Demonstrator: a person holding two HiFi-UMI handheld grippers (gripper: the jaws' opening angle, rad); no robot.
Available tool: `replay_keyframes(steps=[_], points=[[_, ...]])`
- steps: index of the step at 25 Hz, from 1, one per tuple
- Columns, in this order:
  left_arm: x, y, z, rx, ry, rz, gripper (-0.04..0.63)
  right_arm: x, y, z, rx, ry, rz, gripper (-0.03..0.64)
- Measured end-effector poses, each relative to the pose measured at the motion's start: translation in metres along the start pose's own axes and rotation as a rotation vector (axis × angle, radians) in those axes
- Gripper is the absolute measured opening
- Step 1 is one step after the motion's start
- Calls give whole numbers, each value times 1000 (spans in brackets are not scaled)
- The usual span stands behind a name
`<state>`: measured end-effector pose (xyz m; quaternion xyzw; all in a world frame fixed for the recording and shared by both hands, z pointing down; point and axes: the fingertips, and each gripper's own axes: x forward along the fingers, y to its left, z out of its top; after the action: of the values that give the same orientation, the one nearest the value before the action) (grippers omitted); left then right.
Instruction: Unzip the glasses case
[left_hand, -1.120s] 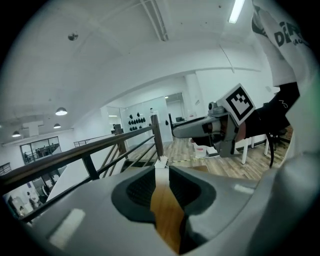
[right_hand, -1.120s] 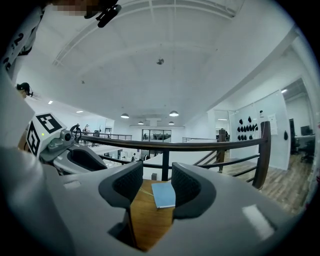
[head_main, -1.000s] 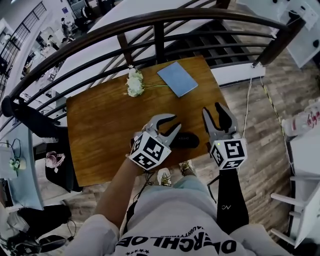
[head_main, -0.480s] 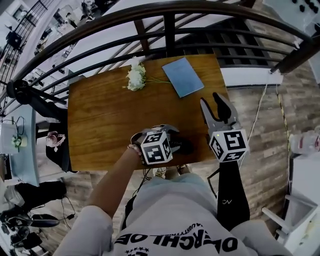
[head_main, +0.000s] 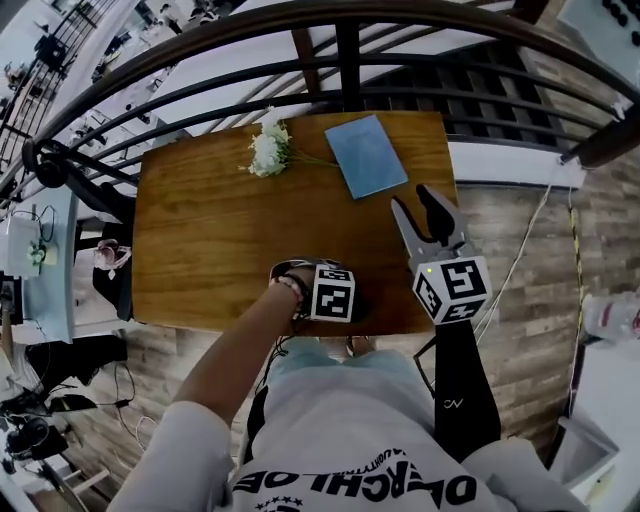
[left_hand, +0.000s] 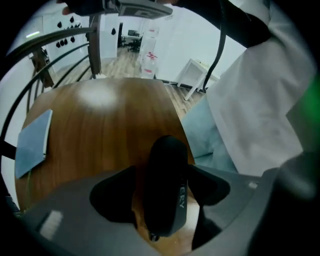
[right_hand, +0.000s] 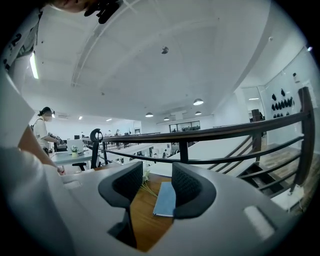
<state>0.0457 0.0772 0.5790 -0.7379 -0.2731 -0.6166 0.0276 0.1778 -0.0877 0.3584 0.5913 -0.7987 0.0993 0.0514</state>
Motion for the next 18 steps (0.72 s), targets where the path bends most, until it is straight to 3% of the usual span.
replay_keyframes(steps=[4,7,9,14,18], points=[[23,-25,-6,-5,62,-154,322,0,-4,-2,-10,4,19,212],[28,-35,-5,-84,17,-212,275,1,-10,3,-13,-10,13,212],[22,-24,2,-202,-82,-190,273,1,-12,6,-15,-16,9,212],[-15,29,9,-568,-441,-71,272,5,-3,3,-33,1,33,212],[-34,68,-7,-838,-638,32,272,13,3,2,-38,7,49,212]])
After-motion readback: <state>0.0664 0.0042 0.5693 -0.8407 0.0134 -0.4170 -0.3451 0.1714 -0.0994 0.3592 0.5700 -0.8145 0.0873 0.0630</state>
